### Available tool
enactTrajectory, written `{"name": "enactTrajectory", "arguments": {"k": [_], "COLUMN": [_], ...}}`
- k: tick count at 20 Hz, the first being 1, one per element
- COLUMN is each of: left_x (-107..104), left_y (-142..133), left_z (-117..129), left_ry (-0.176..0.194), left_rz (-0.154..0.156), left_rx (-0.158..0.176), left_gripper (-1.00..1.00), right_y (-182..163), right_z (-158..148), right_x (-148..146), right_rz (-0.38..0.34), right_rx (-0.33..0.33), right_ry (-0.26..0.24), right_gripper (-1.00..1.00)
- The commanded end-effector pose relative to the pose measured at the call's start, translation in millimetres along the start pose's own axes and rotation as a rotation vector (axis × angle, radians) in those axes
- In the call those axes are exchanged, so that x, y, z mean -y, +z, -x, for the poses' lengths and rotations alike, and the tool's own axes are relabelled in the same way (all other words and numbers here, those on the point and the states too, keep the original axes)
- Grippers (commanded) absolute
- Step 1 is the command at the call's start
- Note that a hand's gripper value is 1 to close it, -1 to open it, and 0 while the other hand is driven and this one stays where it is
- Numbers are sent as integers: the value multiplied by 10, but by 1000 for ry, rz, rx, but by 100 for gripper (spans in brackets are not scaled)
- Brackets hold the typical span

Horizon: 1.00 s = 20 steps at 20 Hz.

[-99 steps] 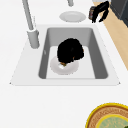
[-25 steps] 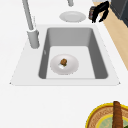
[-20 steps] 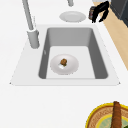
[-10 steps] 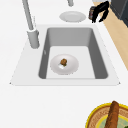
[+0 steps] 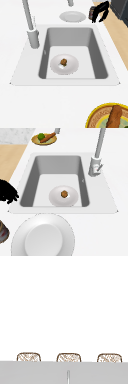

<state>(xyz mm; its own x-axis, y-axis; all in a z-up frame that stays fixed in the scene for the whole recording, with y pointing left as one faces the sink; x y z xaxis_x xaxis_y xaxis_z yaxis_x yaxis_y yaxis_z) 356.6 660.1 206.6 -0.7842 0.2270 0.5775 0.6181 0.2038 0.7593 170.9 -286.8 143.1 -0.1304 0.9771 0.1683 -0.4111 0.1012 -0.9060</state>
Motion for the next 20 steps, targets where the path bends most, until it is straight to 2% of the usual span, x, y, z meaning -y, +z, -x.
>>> {"name": "enactTrajectory", "arguments": {"k": [1, 3, 4, 6, 8, 10, 11, 12, 13, 14, 15, 16, 17, 20], "left_x": [-31, -85, -93, -99, -25, 13, 0, -44, -22, -14, -40, -49, -82, -133], "left_y": [-37, -59, -90, -164, -207, -238, -283, -192, -216, -275, -402, -388, -395, -473], "left_z": [-36, -74, -80, -91, -117, -149, -112, -83, -116, -100, -122, -202, -233, -324], "left_ry": [-26, -20, 0, 1, -1, -25, -29, 33, 14, 15, 6, 4, 5, 6], "left_rz": [6, 7, 4, 11, 20, 10, 20, -8, 16, 22, 33, 29, 44, 49], "left_rx": [6, 6, -16, -44, -75, -88, -80, -39, -11, -15, -63, -88, -107, -124], "left_gripper": [-100, -100, -100, -100, -100, -100, -100, -100, -100, -100, -100, -100, -100, -100], "right_y": [0, 0, 0, 0, 0, 0, 0, 0, 0, 0, 0, 0, 0, 0], "right_z": [0, 0, 0, 0, 0, 0, 0, 0, 0, 0, 0, 0, 0, 0], "right_x": [0, 0, 0, 0, 0, 0, 0, 0, 0, 0, 0, 0, 0, 0], "right_rz": [0, 0, 0, 0, 0, 0, 0, 0, 0, 0, 0, 0, 0, 0], "right_rx": [0, 0, 0, 0, 0, 0, 0, 0, 0, 0, 0, 0, 0, 0], "right_ry": [0, 0, 0, 0, 0, 0, 0, 0, 0, 0, 0, 0, 0, 0], "right_gripper": [0, 0, 0, 0, 0, 0, 0, 0, 0, 0, 0, 0, 0, 0]}}
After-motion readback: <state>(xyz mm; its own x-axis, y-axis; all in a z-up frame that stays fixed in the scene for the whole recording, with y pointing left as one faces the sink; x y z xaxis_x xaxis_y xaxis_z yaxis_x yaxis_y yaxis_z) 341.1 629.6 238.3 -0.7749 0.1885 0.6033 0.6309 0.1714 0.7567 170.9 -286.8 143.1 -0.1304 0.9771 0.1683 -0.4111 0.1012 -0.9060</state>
